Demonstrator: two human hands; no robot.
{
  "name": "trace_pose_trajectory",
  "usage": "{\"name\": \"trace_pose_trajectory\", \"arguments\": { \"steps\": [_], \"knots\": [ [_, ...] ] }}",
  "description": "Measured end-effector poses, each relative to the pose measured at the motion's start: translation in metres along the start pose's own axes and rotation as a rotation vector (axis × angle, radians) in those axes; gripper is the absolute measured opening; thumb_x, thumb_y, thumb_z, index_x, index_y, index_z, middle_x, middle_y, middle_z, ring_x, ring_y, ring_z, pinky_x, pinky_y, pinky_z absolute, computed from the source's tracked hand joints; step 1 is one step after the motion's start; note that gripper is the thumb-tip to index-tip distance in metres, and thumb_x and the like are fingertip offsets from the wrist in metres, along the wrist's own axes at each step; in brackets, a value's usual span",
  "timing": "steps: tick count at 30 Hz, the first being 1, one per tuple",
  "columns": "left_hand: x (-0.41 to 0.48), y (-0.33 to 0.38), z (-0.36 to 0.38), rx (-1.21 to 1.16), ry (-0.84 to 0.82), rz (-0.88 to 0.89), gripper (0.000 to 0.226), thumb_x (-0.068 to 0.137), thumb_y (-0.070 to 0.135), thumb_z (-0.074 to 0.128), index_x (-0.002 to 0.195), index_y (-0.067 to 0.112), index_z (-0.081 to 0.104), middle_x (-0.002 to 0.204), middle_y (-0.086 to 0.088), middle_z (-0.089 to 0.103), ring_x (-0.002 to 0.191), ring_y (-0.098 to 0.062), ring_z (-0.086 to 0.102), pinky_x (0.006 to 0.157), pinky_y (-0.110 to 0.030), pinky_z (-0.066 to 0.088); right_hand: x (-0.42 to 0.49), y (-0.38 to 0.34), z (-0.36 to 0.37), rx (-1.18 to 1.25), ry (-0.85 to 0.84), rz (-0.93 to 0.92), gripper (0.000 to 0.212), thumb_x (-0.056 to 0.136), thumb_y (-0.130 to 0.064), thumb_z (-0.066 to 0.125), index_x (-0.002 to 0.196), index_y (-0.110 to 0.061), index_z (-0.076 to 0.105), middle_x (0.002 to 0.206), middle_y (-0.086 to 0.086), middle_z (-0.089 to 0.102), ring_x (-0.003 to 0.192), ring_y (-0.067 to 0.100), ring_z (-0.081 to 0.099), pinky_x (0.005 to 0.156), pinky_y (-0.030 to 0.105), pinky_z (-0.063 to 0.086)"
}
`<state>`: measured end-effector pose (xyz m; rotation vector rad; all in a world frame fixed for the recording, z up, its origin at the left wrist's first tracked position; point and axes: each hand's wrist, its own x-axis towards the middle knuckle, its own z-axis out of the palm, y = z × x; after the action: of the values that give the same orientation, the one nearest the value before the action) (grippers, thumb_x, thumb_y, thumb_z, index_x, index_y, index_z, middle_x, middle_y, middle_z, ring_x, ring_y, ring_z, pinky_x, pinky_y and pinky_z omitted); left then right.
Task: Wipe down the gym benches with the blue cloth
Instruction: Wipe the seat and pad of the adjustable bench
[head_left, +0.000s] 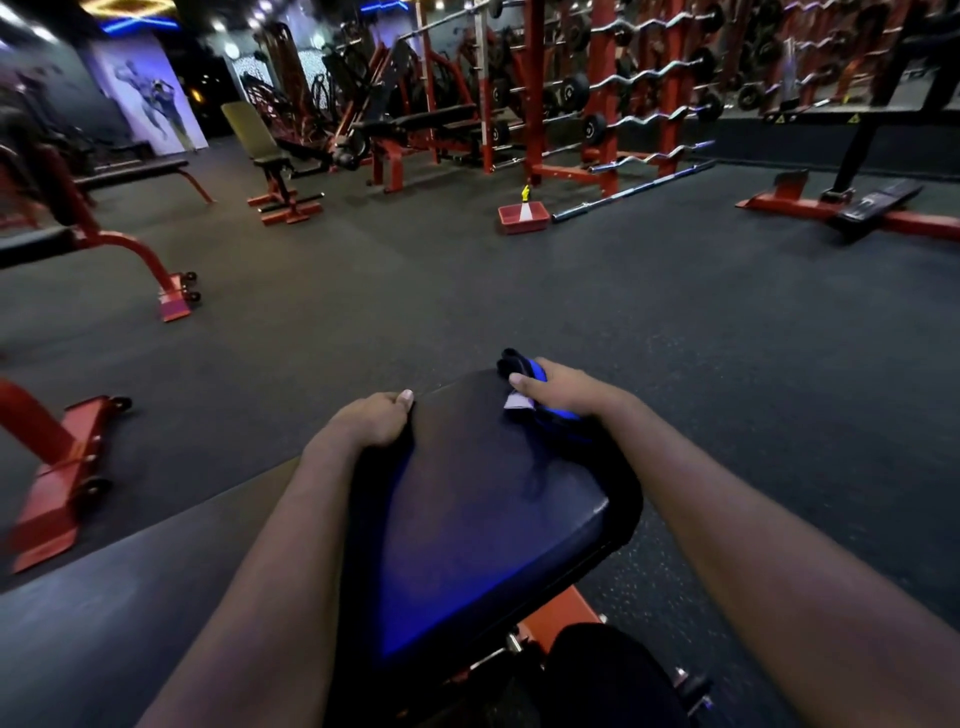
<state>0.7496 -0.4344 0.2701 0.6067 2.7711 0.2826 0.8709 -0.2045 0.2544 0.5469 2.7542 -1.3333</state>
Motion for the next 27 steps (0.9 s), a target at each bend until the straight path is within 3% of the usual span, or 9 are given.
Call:
{"name": "trace_pose_trajectory", "arguments": {
  "steps": [3, 7, 9, 11, 16, 19, 24, 27],
  "knots": [
    [-0.001, 0.002, -0.002, 0.000, 0.002, -0.005, 0.055, 0.106, 0.043, 0.019, 0.148, 0.014, 0.041, 0.154, -0.010, 0.037, 0.142, -0.028, 0.034, 0.113, -0.032, 0.026, -0.019, 0.024, -0.002, 0.237, -0.080, -0.177, 0.057, 0.099, -0.032, 0.057, 0.151, -0.024, 0.036, 0.149, -0.007, 0.045, 0.136, 0.011, 0.044, 0.116, 0.031, 0.031],
    [0.001, 0.002, 0.000, 0.004, 0.002, -0.005, 0.054, 0.107, 0.042, 0.019, 0.147, 0.014, 0.042, 0.153, -0.012, 0.039, 0.141, -0.030, 0.035, 0.112, -0.033, 0.027, -0.026, 0.040, -0.003, 0.453, -0.141, -0.121, 0.048, 0.098, -0.027, 0.058, 0.144, -0.025, 0.045, 0.134, -0.004, 0.060, 0.121, 0.013, 0.059, 0.107, 0.033, 0.044],
    [0.002, 0.002, 0.000, 0.007, 0.006, -0.005, 0.054, 0.106, 0.042, 0.019, 0.148, 0.014, 0.041, 0.154, -0.011, 0.038, 0.141, -0.029, 0.035, 0.113, -0.034, 0.027, -0.012, 0.026, -0.003, 0.378, -0.133, -0.084, 0.045, 0.098, -0.036, 0.057, 0.138, -0.015, 0.051, 0.126, 0.004, 0.065, 0.112, 0.017, 0.062, 0.107, 0.040, 0.044],
    [0.002, 0.002, 0.000, 0.002, -0.002, -0.009, 0.054, 0.106, 0.042, 0.019, 0.148, 0.015, 0.040, 0.154, -0.011, 0.037, 0.142, -0.029, 0.034, 0.113, -0.034, 0.027, 0.007, 0.013, -0.001, 0.296, -0.118, -0.067, 0.059, 0.091, -0.052, 0.058, 0.131, -0.010, 0.055, 0.124, 0.011, 0.066, 0.108, 0.019, 0.062, 0.108, 0.045, 0.043],
    [0.000, 0.002, -0.002, -0.012, -0.005, -0.015, 0.054, 0.106, 0.044, 0.019, 0.148, 0.017, 0.040, 0.154, -0.011, 0.038, 0.141, -0.030, 0.035, 0.113, -0.036, 0.027, 0.024, -0.003, 0.001, 0.162, -0.058, -0.177, 0.039, 0.099, -0.034, 0.057, 0.136, -0.023, 0.055, 0.126, -0.005, 0.064, 0.116, 0.009, 0.059, 0.106, 0.024, 0.041],
    [0.000, 0.001, -0.001, -0.024, 0.001, -0.013, 0.053, 0.106, 0.043, 0.019, 0.148, 0.017, 0.041, 0.153, -0.011, 0.040, 0.140, -0.030, 0.037, 0.112, -0.037, 0.029, 0.021, -0.002, -0.001, 0.195, -0.160, -0.271, 0.040, 0.098, -0.023, 0.059, 0.137, -0.027, 0.052, 0.120, -0.016, 0.063, 0.109, -0.002, 0.058, 0.093, 0.008, 0.041],
    [-0.002, -0.001, -0.001, -0.010, -0.002, -0.017, 0.055, 0.105, 0.046, 0.018, 0.146, 0.018, 0.042, 0.151, -0.011, 0.042, 0.138, -0.031, 0.039, 0.113, -0.038, 0.031, 0.045, -0.026, -0.001, 0.061, -0.126, -0.099, 0.035, 0.096, -0.046, 0.057, 0.121, -0.024, 0.064, 0.121, -0.001, 0.067, 0.109, 0.017, 0.063, 0.096, 0.027, 0.046],
    [-0.008, 0.001, -0.005, -0.024, -0.020, -0.033, 0.058, 0.105, 0.047, 0.017, 0.147, 0.016, 0.042, 0.151, -0.012, 0.042, 0.139, -0.030, 0.037, 0.113, -0.036, 0.030, 0.056, -0.055, 0.013, -0.405, -0.037, 0.006, 0.058, 0.092, -0.068, 0.041, 0.126, -0.025, 0.061, 0.136, 0.007, 0.058, 0.123, 0.028, 0.054, 0.102, 0.038, 0.042]
  ]
}}
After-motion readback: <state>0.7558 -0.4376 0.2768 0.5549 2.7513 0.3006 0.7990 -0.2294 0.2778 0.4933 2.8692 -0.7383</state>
